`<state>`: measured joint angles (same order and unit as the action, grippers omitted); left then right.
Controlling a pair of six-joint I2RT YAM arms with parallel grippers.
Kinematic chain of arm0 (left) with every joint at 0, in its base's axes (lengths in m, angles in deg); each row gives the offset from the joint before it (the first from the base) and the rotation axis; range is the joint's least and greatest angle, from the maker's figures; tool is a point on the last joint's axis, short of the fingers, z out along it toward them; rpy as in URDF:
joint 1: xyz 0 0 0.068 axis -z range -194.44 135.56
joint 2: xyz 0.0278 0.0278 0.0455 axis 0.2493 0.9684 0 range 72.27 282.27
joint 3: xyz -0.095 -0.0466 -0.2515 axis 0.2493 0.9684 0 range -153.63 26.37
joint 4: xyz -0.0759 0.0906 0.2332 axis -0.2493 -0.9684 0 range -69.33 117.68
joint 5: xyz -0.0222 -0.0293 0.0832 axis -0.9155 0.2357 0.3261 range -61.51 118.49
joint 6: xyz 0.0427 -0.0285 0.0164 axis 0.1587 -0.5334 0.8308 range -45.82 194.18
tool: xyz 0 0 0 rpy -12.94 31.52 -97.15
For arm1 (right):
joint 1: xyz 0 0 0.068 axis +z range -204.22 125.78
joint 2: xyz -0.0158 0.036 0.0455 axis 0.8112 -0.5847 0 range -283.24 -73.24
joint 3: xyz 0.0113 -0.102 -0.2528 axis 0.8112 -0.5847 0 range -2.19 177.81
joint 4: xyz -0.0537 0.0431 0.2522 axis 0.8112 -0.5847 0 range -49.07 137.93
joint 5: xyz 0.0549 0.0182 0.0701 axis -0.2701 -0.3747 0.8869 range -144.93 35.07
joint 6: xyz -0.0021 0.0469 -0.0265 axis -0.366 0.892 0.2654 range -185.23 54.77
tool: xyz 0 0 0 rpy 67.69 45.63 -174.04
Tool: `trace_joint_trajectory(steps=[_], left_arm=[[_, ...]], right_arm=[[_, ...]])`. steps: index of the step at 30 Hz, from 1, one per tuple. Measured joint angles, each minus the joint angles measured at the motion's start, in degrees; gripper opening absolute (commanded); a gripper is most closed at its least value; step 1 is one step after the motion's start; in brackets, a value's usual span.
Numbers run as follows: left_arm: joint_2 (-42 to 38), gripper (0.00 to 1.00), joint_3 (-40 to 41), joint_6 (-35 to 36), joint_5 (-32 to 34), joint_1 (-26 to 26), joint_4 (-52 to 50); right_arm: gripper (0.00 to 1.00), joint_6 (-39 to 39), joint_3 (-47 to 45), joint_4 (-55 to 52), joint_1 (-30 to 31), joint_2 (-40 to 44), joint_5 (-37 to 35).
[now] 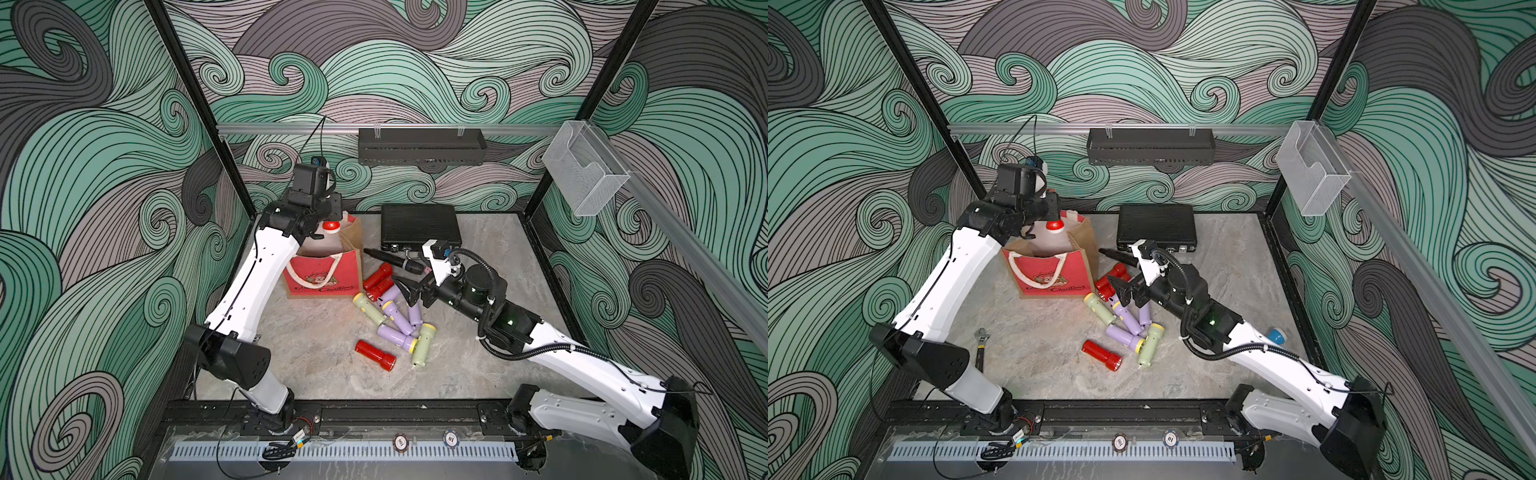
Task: Put the flashlights into the tote bags
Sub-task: Place the flashlight in the canvas bag.
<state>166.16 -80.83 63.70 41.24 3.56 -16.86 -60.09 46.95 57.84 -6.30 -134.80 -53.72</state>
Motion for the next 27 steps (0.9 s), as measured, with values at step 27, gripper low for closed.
trace_joint_trajectory(steps=[27], left_arm=[[17.38,0.00,10.38,-1.57,-1.51,-6.38,-2.67]], right_arm=[[1.00,0.42,-2.01,-3.34,-0.85,5.31,-0.85]])
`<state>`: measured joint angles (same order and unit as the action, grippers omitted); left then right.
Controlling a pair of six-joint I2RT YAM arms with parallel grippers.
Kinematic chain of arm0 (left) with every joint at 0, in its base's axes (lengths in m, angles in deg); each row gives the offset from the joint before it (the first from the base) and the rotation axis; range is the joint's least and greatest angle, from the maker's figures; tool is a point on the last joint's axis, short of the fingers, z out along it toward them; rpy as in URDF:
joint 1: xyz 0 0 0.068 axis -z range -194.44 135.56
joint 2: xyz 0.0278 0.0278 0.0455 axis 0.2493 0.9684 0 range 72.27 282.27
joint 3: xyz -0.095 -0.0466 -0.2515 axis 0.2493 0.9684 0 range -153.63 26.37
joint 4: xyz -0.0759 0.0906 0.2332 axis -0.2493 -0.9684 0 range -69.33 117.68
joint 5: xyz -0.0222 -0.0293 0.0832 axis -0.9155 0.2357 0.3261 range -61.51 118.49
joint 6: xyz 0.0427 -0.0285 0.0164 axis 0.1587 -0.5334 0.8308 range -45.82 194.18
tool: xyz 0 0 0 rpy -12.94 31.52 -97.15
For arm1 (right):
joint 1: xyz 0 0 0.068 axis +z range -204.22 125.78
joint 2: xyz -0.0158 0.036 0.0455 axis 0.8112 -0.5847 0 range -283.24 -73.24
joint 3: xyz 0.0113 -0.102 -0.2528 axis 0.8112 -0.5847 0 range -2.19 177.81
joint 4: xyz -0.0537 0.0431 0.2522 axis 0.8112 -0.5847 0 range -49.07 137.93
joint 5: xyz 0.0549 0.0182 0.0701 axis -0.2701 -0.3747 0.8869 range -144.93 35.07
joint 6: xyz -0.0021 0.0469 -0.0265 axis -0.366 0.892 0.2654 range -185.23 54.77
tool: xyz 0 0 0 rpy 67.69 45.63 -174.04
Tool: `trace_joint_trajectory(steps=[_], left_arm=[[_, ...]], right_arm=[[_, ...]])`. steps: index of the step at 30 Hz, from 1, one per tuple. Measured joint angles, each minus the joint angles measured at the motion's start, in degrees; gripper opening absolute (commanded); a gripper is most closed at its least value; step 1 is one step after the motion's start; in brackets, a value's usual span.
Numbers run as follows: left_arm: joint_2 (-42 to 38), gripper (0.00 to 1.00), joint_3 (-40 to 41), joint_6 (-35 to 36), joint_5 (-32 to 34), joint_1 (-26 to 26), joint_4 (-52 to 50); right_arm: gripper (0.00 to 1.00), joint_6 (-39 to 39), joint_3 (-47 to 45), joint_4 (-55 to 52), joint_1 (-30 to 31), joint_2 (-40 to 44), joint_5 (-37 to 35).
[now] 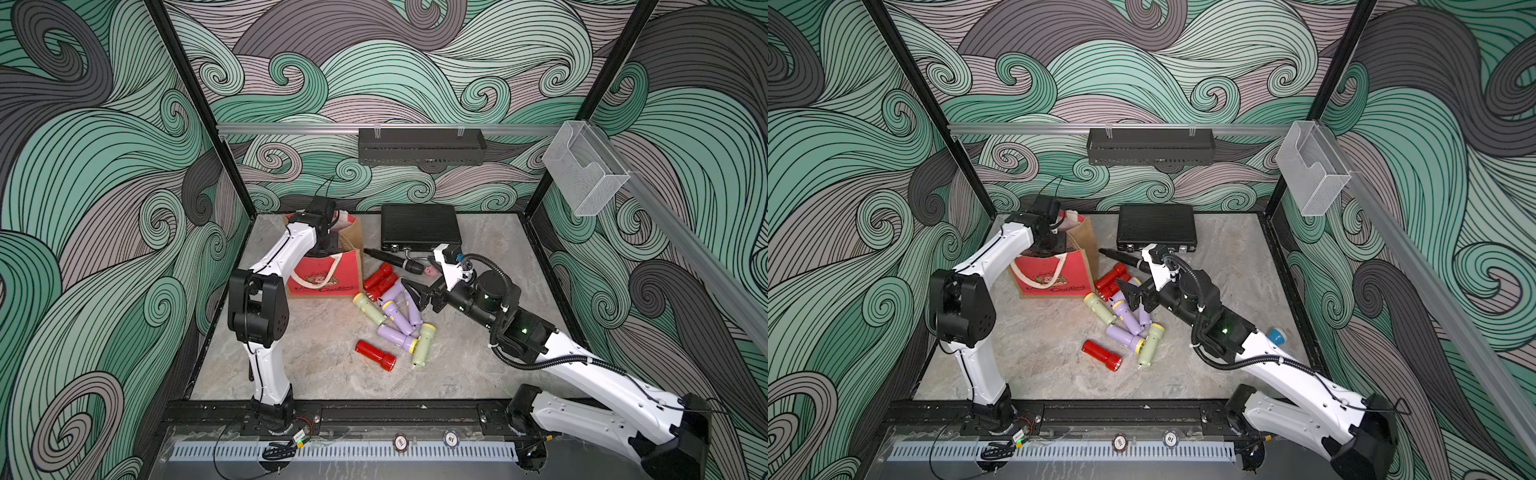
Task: Put the flashlights into the tote bags
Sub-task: Place the flashlight in the canvas bag.
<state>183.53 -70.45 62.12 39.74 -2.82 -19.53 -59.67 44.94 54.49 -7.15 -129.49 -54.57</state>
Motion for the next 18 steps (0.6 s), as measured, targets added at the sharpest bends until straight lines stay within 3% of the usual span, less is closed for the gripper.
trace_joint_trajectory(steps=[11,14,18], left_arm=[[6.29,0.01,-2.08,-0.79,-1.66,-1.11,-1.29],[6.25,0.19,-2.01,-1.11,-1.95,-1.27,-1.22],[5.22,0.35,-1.51,-1.44,-2.43,-1.29,-1.27]], right_arm=[[1.00,0.00,0.00,-0.20,-0.39,-0.02,-0.26],[1.00,0.00,0.00,-0.20,-0.44,-0.09,-0.31],[1.00,0.00,0.00,-0.24,-0.48,-0.90,-0.31]])
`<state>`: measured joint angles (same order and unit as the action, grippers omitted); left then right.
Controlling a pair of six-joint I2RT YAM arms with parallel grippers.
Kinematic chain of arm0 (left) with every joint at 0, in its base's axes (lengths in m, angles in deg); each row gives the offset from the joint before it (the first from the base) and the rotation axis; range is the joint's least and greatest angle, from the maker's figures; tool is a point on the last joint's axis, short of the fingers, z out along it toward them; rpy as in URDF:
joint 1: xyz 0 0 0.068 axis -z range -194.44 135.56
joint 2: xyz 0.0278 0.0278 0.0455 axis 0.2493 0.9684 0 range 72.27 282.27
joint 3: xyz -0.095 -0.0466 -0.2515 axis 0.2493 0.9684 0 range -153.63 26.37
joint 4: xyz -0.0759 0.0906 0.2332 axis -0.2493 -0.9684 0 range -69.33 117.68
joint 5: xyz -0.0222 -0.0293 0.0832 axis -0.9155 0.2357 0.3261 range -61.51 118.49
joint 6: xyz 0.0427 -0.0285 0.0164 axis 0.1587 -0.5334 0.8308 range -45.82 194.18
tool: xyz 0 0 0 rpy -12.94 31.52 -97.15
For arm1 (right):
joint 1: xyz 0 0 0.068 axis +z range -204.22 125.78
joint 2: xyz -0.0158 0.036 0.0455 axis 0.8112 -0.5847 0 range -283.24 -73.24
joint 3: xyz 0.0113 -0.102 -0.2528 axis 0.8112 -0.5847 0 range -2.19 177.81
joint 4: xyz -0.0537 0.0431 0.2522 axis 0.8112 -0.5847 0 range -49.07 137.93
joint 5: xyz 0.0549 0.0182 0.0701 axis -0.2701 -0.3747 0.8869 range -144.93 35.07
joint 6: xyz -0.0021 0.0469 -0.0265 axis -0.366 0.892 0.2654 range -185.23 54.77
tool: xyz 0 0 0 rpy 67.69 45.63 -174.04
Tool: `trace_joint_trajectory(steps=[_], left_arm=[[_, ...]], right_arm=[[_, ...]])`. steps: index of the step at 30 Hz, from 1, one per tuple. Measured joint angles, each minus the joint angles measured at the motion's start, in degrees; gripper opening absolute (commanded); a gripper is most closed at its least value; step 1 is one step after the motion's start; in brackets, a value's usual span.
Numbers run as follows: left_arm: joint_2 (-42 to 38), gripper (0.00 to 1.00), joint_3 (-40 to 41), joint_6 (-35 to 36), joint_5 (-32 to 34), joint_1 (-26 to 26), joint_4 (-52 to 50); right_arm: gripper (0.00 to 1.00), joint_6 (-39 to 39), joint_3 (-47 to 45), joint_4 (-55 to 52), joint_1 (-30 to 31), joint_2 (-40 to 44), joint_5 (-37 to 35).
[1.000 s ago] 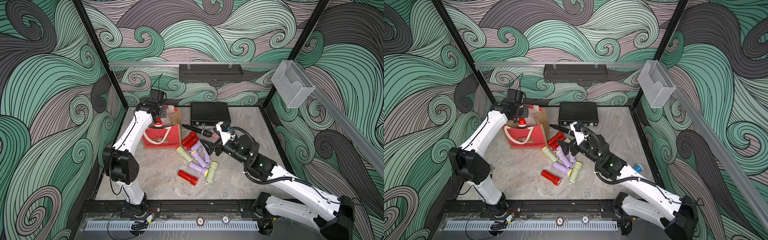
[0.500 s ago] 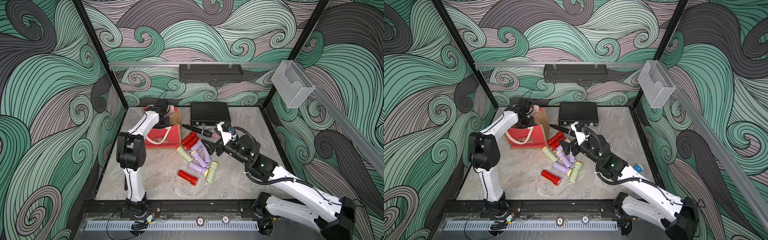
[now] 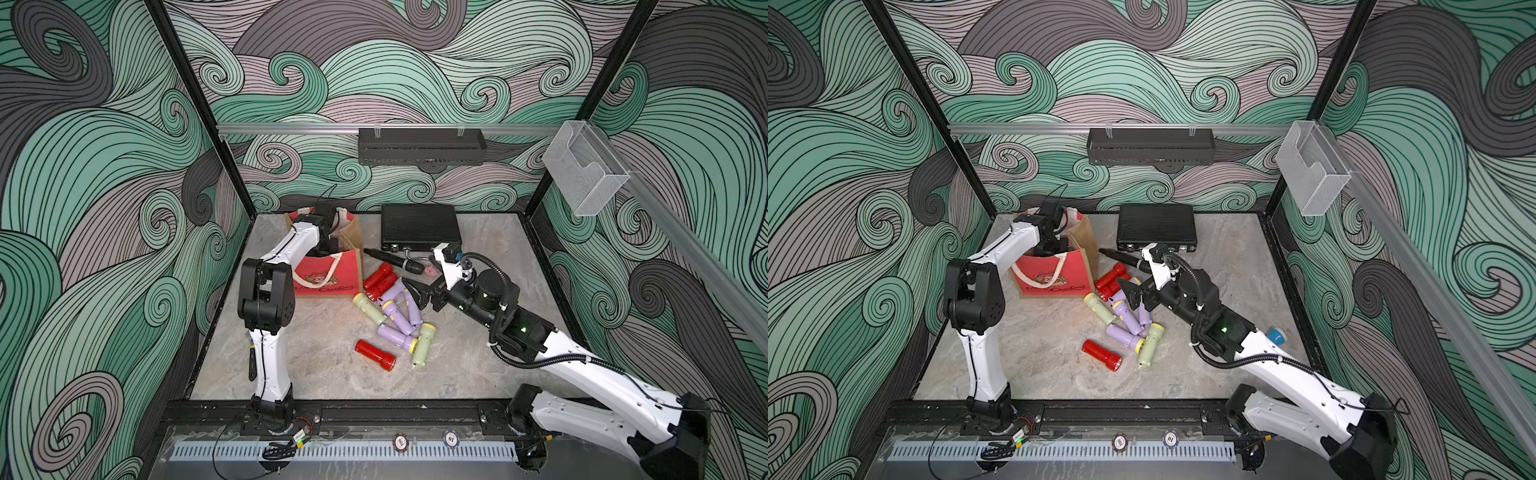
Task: Put the flashlights into the tote bags
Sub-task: Place the flashlight in the canvas bag, then pick up the flashlight from the center of the board.
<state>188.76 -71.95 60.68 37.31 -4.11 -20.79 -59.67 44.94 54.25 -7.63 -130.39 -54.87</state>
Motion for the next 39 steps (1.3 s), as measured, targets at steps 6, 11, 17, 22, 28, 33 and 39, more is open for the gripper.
trace_joint_trajectory(steps=[6,11,17,22,28,33,39], left_arm=[[-4.61,0.44,0.31,-0.24,-0.37,-0.02,-0.02],[-10.73,0.51,0.31,-0.28,-0.81,-0.02,0.02],[-19.47,0.57,4.57,-0.26,-4.17,-0.02,1.09],[-31.34,0.73,16.74,-0.44,-9.88,-0.02,6.84],[-42.21,0.77,24.96,-1.07,-15.43,-0.02,13.25],[-46.77,0.90,28.48,-0.48,-17.92,-0.02,17.99],[-49.48,0.99,29.92,-0.04,-20.44,-0.02,20.09]], right_arm=[[1.00,0.55,0.00,-2.10,-0.15,-1.66,0.02],[1.00,1.38,0.00,-7.54,-0.26,-2.01,1.62],[1.00,2.03,-0.02,-14.93,1.22,-3.93,6.05],[0.99,1.92,0.39,-19.96,9.07,-11.08,6.40],[0.96,1.90,5.07,-23.43,14.16,-22.49,6.67],[0.93,0.83,11.26,-26.58,16.41,-30.99,6.71],[0.87,-0.22,15.10,-31.54,18.97,-38.66,6.27]])
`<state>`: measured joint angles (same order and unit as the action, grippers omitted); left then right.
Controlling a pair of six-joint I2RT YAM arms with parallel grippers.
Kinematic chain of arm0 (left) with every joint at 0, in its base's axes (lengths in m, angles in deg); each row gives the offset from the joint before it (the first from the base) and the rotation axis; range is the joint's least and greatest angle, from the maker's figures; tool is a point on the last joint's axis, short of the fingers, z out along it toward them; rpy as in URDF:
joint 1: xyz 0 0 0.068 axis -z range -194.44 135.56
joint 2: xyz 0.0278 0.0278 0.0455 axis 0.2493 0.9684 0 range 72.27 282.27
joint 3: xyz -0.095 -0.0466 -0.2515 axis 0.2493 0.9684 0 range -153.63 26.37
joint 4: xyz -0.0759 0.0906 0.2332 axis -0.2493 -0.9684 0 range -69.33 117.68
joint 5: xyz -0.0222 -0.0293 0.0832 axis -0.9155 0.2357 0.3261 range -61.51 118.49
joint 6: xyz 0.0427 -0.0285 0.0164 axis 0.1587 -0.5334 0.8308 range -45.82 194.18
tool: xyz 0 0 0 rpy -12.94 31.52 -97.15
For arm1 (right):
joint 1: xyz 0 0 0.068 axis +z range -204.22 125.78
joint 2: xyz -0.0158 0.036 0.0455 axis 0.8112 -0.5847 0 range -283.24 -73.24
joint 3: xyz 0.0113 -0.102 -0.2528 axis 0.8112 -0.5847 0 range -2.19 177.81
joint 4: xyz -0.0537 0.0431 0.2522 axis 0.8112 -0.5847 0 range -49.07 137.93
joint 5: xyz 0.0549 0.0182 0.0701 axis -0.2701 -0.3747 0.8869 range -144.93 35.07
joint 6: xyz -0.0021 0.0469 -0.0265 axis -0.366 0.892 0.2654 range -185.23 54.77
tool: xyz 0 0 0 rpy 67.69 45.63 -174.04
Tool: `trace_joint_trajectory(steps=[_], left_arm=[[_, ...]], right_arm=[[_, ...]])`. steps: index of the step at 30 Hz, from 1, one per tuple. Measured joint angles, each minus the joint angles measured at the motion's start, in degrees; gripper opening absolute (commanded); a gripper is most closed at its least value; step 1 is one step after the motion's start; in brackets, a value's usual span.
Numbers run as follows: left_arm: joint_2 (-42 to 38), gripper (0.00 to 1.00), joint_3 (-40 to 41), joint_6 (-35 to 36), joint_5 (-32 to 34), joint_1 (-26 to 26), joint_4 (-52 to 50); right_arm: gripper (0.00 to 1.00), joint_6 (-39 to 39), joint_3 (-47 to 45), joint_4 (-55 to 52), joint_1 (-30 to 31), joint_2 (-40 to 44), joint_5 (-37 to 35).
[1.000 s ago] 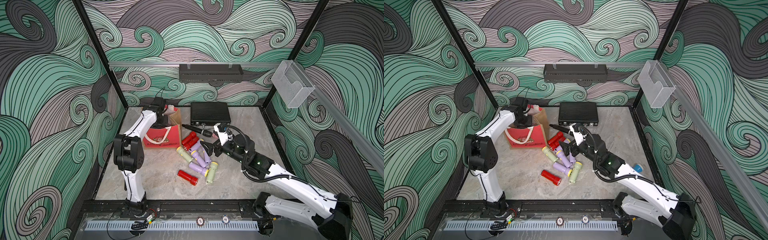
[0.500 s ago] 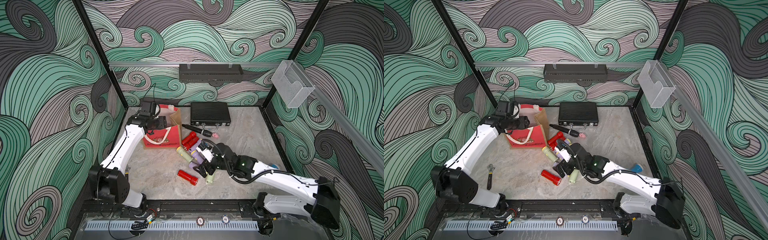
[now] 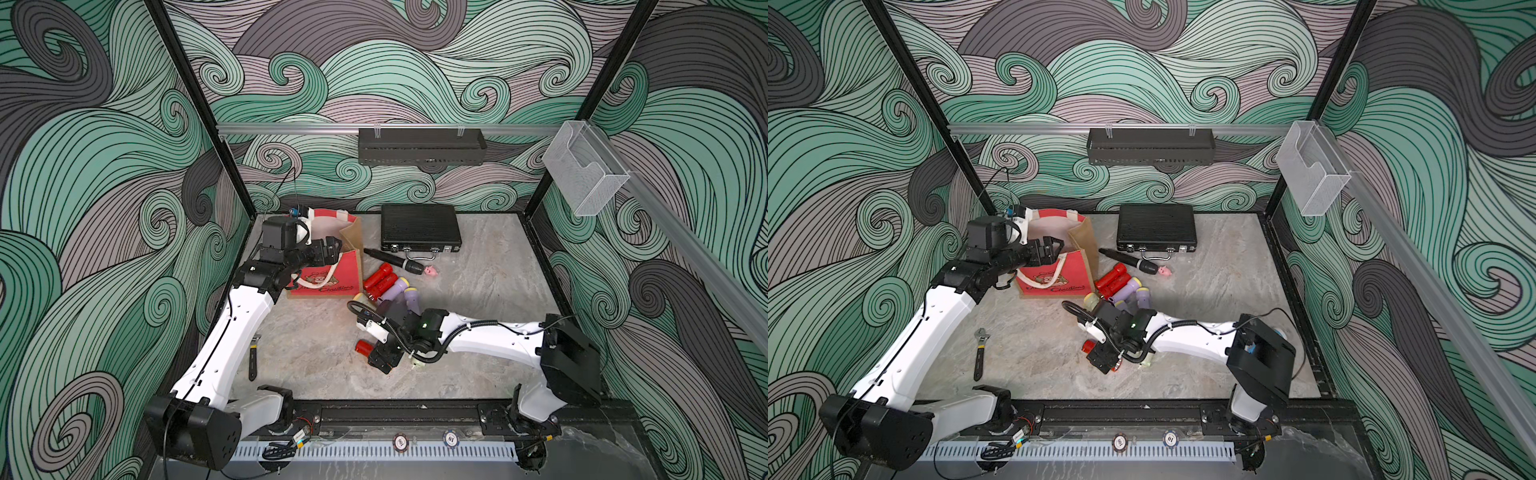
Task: Put the flashlights into the tote bags
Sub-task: Pick up the flashlight from the center of the board.
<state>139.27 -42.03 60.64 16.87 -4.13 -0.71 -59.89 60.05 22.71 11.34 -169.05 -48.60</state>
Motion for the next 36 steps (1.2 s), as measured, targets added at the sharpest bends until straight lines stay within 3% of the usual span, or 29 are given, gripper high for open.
trace_joint_trajectory(steps=[6,22,36], left_arm=[[-3.85,0.98,0.00,0.44,4.63,0.00,0.17],[-4.72,0.99,0.74,0.46,6.25,0.00,1.01],[-4.61,0.99,0.72,0.28,2.40,0.00,0.98]], right_arm=[[0.81,-0.44,4.11,-4.57,1.49,-5.90,-1.88],[0.63,-1.95,5.46,-9.57,2.45,-11.26,-8.66],[0.12,-1.66,-1.77,-6.82,2.95,-3.69,-11.06]])
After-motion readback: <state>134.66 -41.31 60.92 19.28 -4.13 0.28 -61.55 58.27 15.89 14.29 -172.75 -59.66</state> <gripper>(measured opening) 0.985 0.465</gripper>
